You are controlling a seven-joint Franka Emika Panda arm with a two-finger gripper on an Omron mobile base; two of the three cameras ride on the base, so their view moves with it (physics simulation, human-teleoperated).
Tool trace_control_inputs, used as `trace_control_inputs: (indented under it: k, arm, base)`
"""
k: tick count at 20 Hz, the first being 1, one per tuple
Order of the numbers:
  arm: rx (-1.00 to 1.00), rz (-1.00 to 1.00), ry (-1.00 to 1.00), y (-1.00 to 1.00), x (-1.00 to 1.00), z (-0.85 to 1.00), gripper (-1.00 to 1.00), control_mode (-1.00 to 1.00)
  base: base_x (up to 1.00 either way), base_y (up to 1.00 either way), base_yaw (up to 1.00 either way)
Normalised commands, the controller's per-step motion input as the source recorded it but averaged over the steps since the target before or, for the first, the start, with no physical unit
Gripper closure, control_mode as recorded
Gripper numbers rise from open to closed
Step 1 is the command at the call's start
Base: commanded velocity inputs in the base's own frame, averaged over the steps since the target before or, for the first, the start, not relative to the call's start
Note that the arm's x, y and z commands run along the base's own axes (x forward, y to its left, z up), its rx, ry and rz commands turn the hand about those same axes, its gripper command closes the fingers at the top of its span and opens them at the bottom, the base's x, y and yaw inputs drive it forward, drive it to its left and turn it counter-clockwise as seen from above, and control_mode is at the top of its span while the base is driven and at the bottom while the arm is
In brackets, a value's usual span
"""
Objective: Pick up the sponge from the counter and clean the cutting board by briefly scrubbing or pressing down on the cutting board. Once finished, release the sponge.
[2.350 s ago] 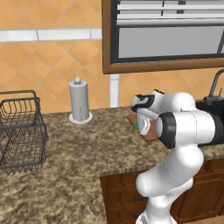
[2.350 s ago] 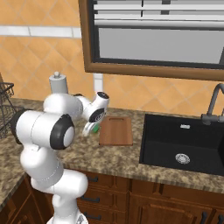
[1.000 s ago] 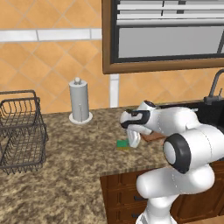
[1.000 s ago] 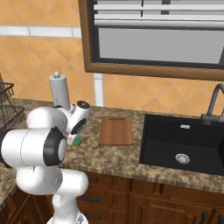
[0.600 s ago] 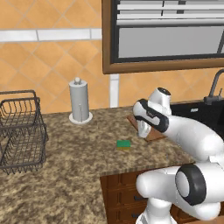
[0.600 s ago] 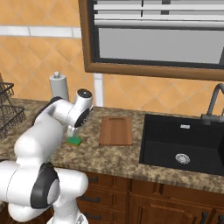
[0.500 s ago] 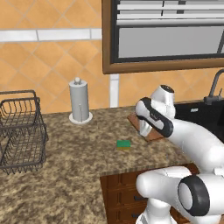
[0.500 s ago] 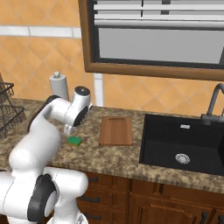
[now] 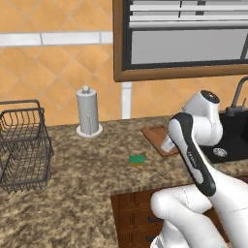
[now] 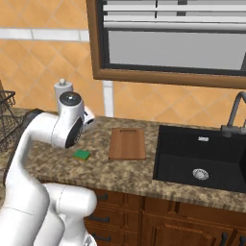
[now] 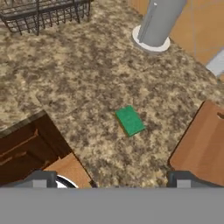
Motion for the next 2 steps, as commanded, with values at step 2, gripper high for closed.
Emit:
trace_control_inputs:
  k: [2]
  arm:
    - [0.15, -0.17, -0.06, -0.22, -1.00, 0.58, -1.00, -1.00]
  base:
    - [0.00, 0.00, 0.00]
